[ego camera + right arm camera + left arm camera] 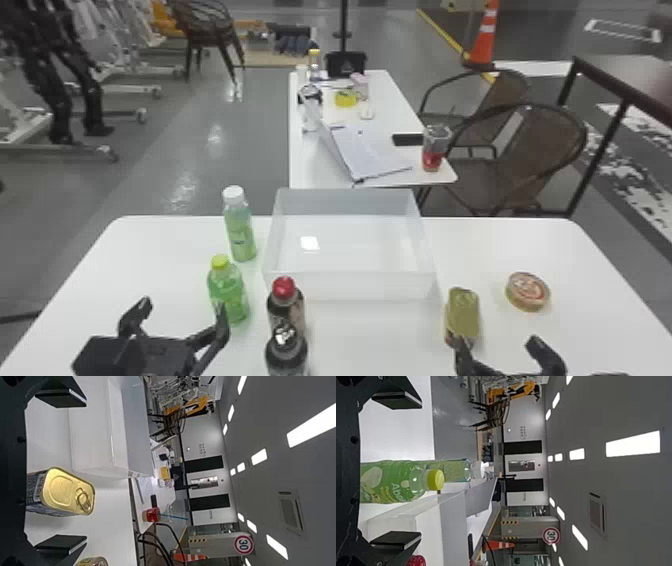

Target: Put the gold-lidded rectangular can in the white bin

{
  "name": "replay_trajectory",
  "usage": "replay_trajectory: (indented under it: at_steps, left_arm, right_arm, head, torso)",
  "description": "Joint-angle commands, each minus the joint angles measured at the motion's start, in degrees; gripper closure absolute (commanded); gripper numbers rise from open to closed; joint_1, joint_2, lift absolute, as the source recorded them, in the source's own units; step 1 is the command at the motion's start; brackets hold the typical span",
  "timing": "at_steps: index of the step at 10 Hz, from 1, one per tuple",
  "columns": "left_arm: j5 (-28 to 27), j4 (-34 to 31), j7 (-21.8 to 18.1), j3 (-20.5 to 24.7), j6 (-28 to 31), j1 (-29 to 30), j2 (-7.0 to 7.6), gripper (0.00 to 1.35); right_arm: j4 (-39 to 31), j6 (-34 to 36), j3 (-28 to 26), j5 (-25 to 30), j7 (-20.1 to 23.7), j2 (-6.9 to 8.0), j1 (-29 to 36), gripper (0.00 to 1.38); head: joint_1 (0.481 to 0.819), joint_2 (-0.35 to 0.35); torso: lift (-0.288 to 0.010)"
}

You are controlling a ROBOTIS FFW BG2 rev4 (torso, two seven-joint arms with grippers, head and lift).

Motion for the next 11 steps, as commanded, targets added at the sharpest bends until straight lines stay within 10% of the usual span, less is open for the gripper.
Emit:
replay_trajectory:
  at_steps: [1,11]
  left_arm:
    - [0.0,0.0,0.0,-0.06,0.0,0.0,0.0,0.14]
    - [0.18,0.0,0.0,0.2,-0.53,-0.09,0.0,0.14]
  right_arm:
    - [0.0,-0.21,0.0,0.0,-0.19,0.05,0.15,0.09]
    - [6.5,-4.43,0.53,-1.05,-3.35,0.05,-1.7,0.09]
  head:
    - [0.549,0.0]
    - [0.549,0.0]
  torso:
    - [-0.1]
    - [-0.1]
